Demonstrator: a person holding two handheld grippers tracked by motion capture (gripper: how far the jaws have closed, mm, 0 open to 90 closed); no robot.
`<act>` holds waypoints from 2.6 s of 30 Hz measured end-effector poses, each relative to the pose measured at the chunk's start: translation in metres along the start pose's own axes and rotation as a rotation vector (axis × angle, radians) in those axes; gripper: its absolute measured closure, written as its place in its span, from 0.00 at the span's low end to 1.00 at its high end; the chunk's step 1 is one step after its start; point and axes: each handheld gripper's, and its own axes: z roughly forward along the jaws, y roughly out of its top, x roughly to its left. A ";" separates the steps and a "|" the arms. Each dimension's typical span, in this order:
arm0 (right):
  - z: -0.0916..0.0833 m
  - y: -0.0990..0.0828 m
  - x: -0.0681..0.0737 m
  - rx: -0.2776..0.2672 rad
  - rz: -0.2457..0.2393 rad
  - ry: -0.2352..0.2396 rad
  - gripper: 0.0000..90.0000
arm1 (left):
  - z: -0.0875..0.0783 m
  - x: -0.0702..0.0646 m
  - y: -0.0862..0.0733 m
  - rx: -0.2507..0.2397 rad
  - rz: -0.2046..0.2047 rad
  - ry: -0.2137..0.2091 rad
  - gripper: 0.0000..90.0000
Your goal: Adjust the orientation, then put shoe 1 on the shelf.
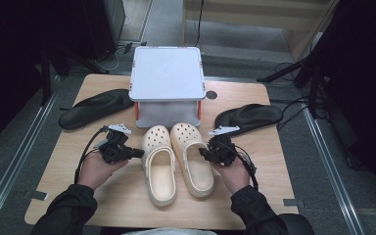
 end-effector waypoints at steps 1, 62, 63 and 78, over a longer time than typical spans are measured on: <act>0.000 0.000 0.000 0.000 0.003 0.000 0.78 | 0.000 -0.001 0.000 0.001 0.001 0.001 1.00; -0.028 -0.019 0.035 -0.106 -0.011 0.201 0.63 | -0.060 0.010 0.090 -0.126 0.014 -0.038 1.00; -0.028 -0.019 0.036 -0.106 -0.014 0.204 0.63 | -0.061 0.011 0.094 -0.124 0.019 -0.037 1.00; -0.021 -0.021 0.044 -0.092 -0.009 0.206 0.58 | -0.067 0.026 0.133 -0.151 -0.002 0.010 1.00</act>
